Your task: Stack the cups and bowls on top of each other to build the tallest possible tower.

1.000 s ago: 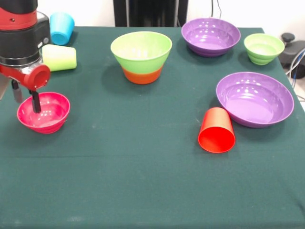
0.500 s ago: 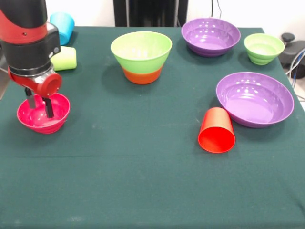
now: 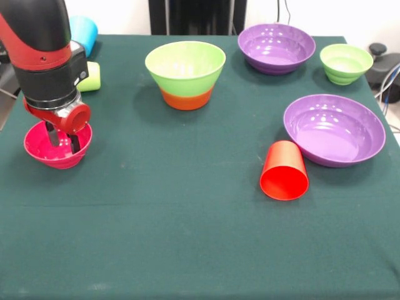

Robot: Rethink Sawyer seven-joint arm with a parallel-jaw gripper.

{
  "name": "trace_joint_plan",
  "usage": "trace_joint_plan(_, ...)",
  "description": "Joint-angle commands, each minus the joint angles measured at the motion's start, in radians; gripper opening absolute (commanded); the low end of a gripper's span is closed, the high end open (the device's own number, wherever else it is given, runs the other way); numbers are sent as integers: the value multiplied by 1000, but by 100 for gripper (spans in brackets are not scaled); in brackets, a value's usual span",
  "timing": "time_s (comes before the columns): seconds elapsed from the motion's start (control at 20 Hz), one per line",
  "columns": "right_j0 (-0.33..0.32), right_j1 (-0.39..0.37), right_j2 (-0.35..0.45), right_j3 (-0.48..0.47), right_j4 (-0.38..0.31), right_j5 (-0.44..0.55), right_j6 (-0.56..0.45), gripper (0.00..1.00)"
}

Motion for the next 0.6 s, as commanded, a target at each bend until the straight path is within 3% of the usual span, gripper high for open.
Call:
trace_joint_plan(0.05,-3,31,78,-10,-37,7,-173,100)
trace_joint_plan(0.6,-10,21,74,10,-32,14,-166,100)
